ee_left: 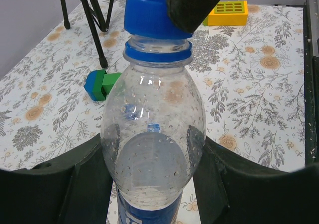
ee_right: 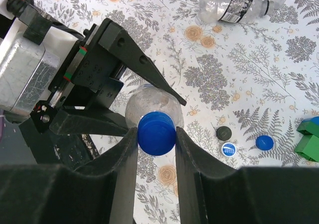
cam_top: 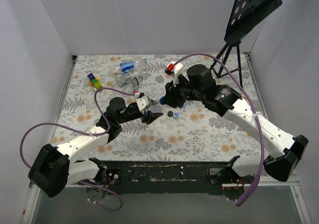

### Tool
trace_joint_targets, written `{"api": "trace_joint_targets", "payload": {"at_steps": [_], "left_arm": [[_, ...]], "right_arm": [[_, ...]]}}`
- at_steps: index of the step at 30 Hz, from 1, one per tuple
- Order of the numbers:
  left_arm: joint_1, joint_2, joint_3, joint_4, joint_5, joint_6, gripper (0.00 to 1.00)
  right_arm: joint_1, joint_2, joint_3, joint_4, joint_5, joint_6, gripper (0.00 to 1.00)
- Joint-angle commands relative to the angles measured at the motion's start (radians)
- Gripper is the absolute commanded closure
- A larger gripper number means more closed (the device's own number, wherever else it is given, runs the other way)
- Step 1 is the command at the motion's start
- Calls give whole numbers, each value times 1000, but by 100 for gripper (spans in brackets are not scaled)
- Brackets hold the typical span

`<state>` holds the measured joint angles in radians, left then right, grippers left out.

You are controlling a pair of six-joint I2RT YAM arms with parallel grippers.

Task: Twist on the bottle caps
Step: Screw the bottle cap onto the plastic bottle.

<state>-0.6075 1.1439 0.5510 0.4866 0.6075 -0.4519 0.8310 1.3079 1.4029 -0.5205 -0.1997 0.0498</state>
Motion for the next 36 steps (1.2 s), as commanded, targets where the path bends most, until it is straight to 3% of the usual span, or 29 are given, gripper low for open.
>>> {"api": "trace_joint_targets", "payload": {"at_steps": [1, 6, 12, 21, 30, 36], "left_arm": [[-25, -9, 7, 84, 12, -13, 99], [-17, 22, 15, 86, 9, -42, 100], [8, 46, 20, 127, 29, -140, 100], [74, 135, 30, 355, 264, -462, 100], [74, 136, 33, 423, 360, -513, 100], [74, 119, 35, 414, 382, -499, 100]], "right_arm": [[5, -21, 48, 74, 37, 21, 57], [0, -44, 91, 77, 56, 16, 37], [-58, -76, 133, 62, 25, 13, 21], [-268, -79, 133, 53, -446, -145, 26], [-271, 11, 183, -70, -694, -392, 29], [-271, 34, 180, -119, -774, -487, 31]]}}
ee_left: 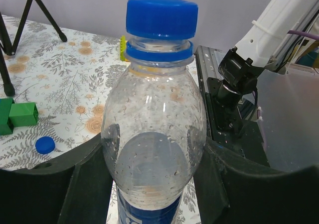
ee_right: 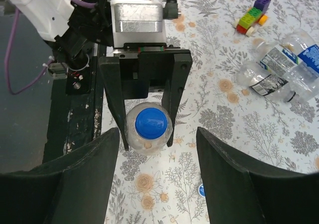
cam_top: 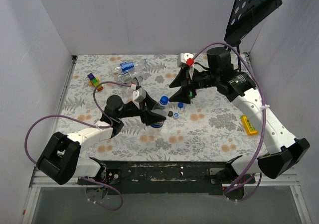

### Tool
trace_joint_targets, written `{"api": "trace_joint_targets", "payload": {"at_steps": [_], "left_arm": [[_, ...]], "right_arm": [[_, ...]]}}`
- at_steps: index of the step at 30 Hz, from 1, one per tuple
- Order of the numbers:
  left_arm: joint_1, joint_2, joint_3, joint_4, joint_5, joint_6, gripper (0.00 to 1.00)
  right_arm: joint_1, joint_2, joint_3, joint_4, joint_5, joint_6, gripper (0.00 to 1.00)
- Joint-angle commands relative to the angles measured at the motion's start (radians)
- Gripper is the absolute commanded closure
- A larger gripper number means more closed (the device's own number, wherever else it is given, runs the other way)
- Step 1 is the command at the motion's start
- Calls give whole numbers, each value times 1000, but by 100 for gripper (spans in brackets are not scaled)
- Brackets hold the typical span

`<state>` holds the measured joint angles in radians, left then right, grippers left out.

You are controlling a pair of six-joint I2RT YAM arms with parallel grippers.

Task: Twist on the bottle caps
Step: Screw the bottle cap onto the plastic bottle.

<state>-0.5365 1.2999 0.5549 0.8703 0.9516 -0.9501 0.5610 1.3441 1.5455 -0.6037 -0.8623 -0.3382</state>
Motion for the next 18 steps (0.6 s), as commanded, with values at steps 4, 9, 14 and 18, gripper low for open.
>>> {"api": "trace_joint_targets", "payload": {"at_steps": [4, 9, 14, 18], "left_arm": [[3, -39, 36, 24, 50, 7, 100], [3, -40, 40, 10, 59, 17, 100], [3, -45, 45, -8, 59, 31, 100], [3, -48, 46, -11, 61, 36, 100]], "right_arm": [[5, 3, 39, -50, -150, -145, 31], [33, 35, 60, -90, -141, -191, 32], [51, 59, 67, -91, -110, -193, 35], [53, 70, 71, -97, -101, -191, 37]]}}
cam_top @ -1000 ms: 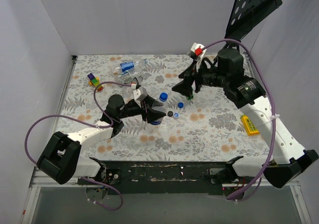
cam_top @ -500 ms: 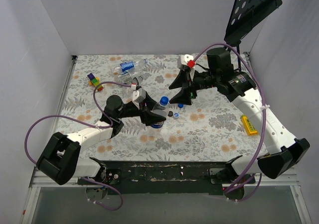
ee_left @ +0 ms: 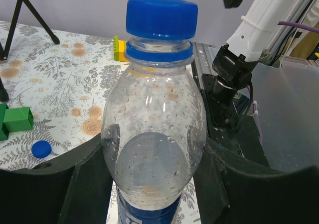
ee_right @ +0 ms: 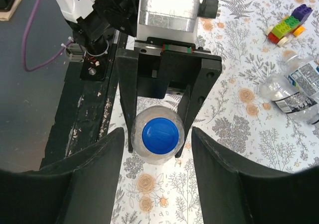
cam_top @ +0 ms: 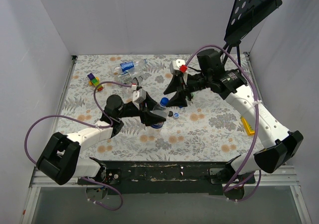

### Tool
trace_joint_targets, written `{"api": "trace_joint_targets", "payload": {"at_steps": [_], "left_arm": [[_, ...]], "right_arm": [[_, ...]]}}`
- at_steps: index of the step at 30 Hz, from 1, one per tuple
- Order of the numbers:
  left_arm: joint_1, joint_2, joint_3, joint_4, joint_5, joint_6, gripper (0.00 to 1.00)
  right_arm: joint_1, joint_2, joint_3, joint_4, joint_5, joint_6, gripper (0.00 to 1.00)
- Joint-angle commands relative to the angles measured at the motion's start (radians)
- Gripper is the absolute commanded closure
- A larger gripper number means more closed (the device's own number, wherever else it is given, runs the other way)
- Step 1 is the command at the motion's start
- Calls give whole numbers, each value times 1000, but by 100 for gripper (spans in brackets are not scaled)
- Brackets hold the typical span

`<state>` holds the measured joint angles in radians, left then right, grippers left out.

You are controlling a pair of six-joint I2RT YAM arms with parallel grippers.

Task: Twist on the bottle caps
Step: Screw the bottle cap onto the plastic bottle.

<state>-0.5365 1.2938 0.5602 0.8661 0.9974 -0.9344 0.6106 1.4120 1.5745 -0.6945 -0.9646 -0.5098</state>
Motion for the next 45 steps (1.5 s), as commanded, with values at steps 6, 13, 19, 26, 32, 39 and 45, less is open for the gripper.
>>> {"api": "trace_joint_targets", "payload": {"at_steps": [6, 13, 19, 26, 32, 39, 45], "left_arm": [[3, -50, 43, -21, 10, 31, 100], [3, -56, 43, -32, 10, 40, 100], [3, -62, 40, -36, 0, 48, 100], [1, -131, 23, -111, -190, 143, 100], [-66, -232, -5, -222, -573, 325, 100], [-253, -291, -69, -201, -1189, 577, 100], [-338, -298, -132, -52, -1353, 719, 100]], "right_arm": [[8, 18, 51, -36, -3, -35, 42], [14, 28, 56, -43, -2, -35, 51], [21, 41, 64, -57, 16, -27, 66], [86, 31, 33, -54, 203, 59, 81], [179, -28, -114, 108, 540, 314, 84], [294, -113, -319, 343, 871, 752, 85], [330, -111, -403, 421, 955, 918, 85]]}}
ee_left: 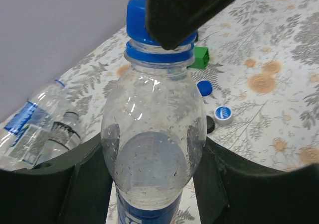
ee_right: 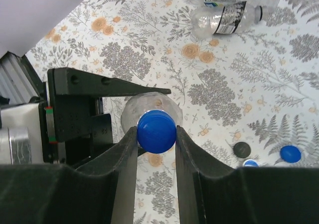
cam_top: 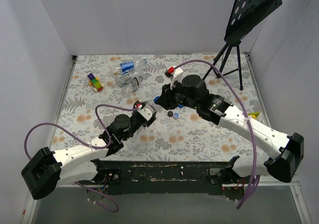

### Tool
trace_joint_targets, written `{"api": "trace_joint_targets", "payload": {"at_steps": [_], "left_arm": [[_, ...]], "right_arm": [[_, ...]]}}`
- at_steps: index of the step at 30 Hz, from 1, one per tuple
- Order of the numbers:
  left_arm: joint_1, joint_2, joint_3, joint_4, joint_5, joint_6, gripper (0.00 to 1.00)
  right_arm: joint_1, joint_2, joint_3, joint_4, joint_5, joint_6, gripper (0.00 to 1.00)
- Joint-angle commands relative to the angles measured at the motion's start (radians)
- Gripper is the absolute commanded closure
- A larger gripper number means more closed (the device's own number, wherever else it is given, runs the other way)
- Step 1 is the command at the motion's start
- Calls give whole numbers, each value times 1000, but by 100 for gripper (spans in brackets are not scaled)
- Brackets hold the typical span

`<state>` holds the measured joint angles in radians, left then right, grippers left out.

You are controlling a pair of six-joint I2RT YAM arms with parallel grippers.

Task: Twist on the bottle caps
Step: Screw the bottle cap onto the plastic bottle.

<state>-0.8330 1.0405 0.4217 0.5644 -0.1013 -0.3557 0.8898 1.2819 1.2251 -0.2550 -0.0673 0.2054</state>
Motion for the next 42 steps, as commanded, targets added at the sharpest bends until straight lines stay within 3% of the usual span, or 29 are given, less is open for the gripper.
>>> {"api": "trace_joint_targets", "payload": {"at_steps": [1, 4, 8, 11, 14, 19, 25, 30, 42], "left_arm": [[-49, -45, 0, 258, -265, 149, 100], [-51, -45, 17, 214, -255, 129, 100], [-34, -23, 60, 114, -209, 84, 100], [53, -17, 121, -24, -5, -17, 100], [176, 13, 196, -142, 281, -100, 100], [241, 65, 281, -283, 657, -112, 100], [256, 122, 351, -391, 964, -88, 100], [258, 133, 361, -402, 1035, -86, 100], [258, 127, 353, -399, 1022, -72, 100]], "right_arm": [[57, 20, -52, -17, 63, 209, 85], [63, -4, -52, 14, 110, 215, 78], [60, -71, -18, 40, 119, 126, 54], [11, -108, 54, -12, 33, 33, 41], [-110, -124, 126, -82, -202, -75, 31], [-267, -92, 255, -263, -455, -321, 30], [-278, -9, 404, -499, -663, -654, 34], [-276, 42, 453, -641, -692, -851, 36], [-183, 100, 464, -711, -615, -968, 39]]}}
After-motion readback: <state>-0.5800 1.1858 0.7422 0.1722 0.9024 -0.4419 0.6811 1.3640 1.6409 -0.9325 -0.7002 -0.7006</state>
